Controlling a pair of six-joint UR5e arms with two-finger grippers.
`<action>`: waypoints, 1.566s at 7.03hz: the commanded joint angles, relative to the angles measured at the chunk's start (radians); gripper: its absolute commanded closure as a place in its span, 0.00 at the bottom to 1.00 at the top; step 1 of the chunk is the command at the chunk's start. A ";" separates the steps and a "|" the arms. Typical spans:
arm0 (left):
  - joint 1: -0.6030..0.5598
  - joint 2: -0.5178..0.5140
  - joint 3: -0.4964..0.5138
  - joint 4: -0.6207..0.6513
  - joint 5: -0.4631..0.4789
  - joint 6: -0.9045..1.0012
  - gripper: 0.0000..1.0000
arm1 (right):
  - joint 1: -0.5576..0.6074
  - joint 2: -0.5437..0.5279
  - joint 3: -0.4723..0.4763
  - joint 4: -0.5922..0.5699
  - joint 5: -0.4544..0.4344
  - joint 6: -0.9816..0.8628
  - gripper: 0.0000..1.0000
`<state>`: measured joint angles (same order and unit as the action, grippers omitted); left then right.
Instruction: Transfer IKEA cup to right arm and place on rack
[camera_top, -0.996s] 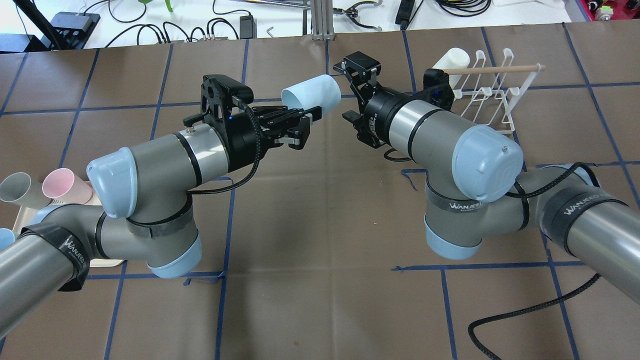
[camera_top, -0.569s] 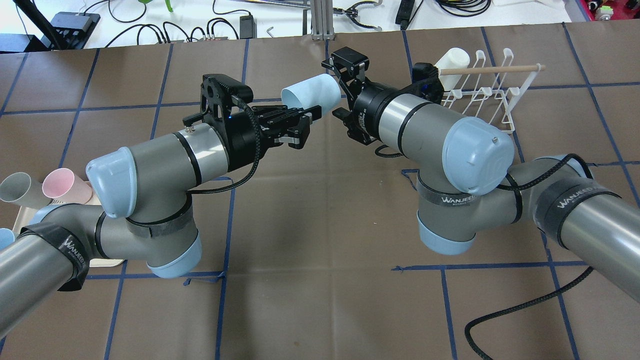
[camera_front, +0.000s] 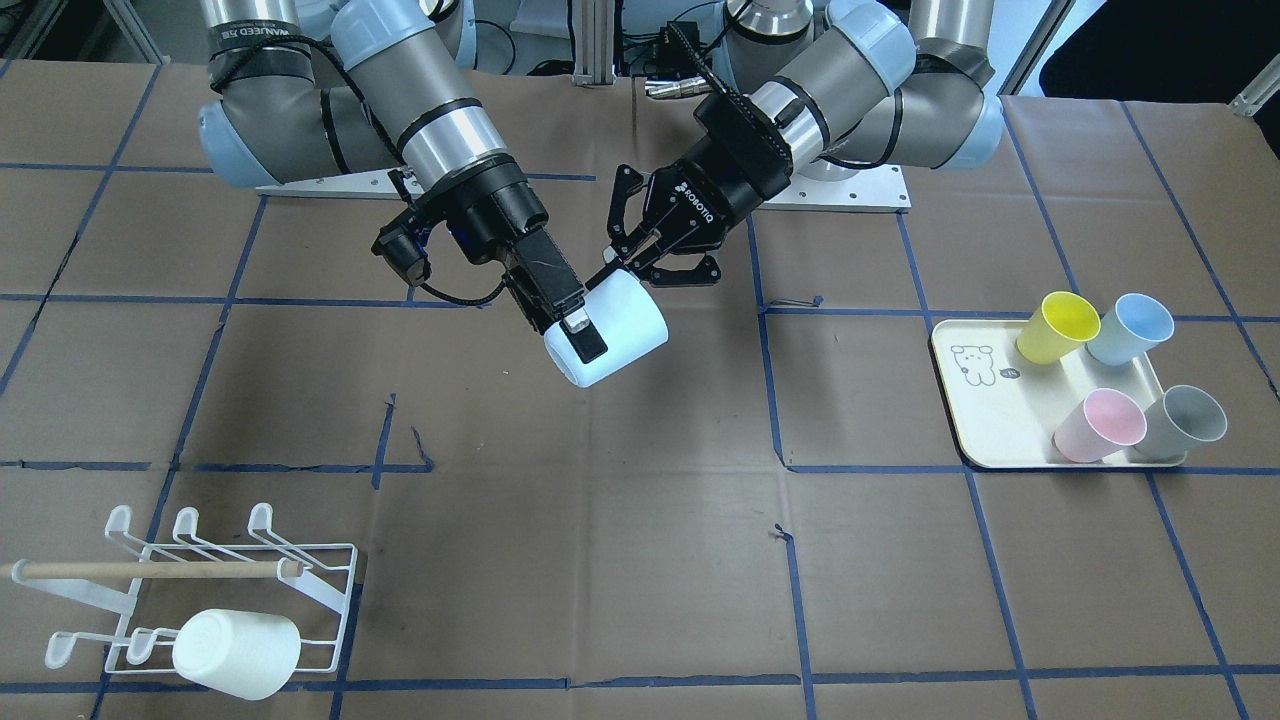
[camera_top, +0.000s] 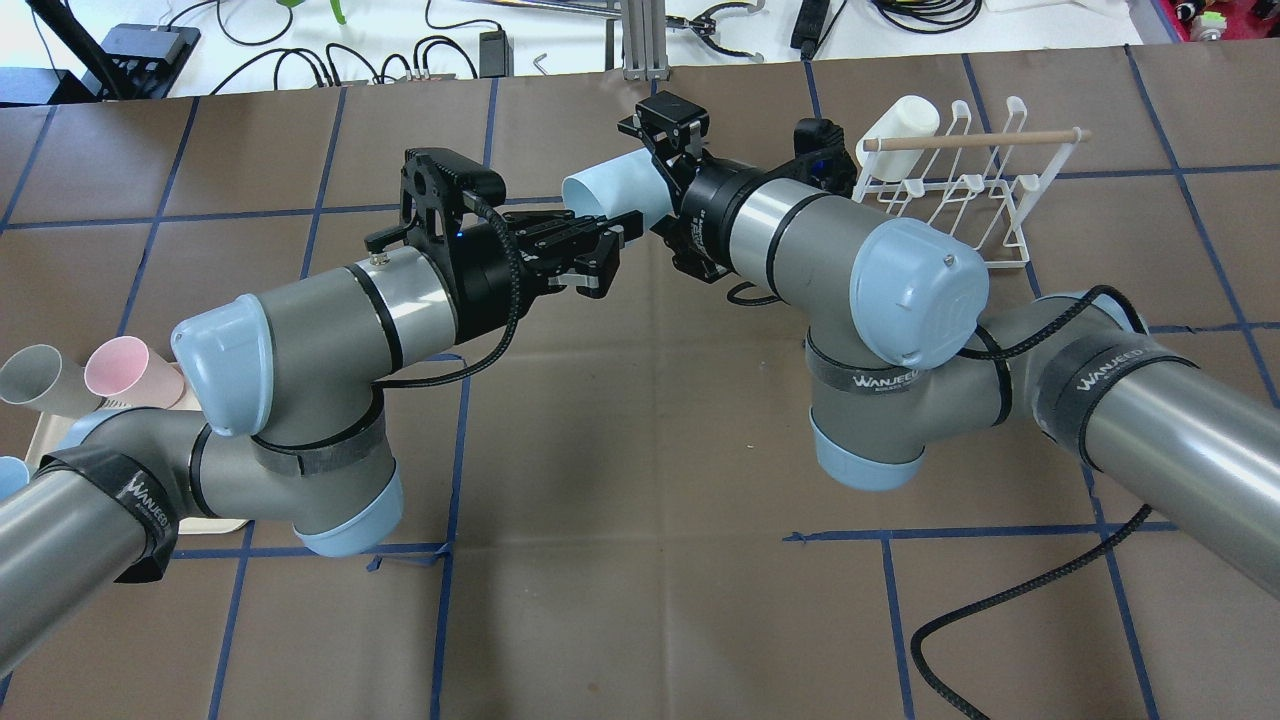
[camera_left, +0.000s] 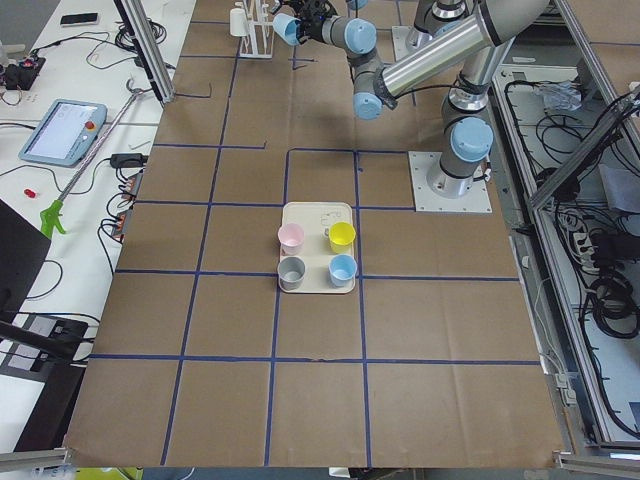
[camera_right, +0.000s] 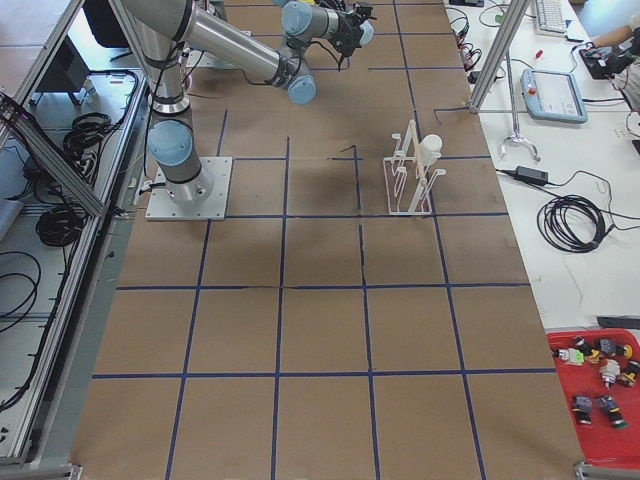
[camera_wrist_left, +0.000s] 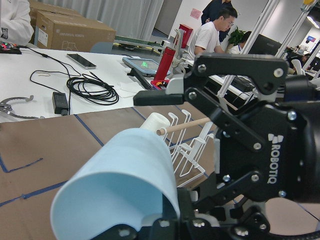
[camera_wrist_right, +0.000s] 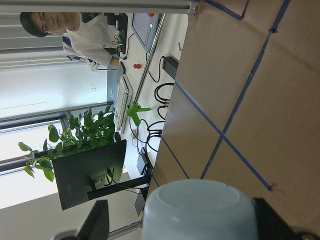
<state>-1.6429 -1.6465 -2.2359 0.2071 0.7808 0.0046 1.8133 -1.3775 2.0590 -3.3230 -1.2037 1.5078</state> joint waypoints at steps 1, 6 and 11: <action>0.000 0.004 -0.001 0.000 0.000 0.000 0.97 | 0.003 0.005 -0.002 0.000 0.000 0.000 0.01; 0.000 0.010 -0.001 0.000 0.000 0.000 0.97 | 0.003 0.003 0.006 0.004 0.003 -0.012 0.23; 0.000 0.014 0.001 0.000 0.002 -0.002 0.87 | 0.003 0.000 0.001 0.002 0.006 -0.018 0.53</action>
<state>-1.6430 -1.6329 -2.2356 0.2071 0.7818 0.0042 1.8162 -1.3768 2.0610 -3.3211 -1.1992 1.4908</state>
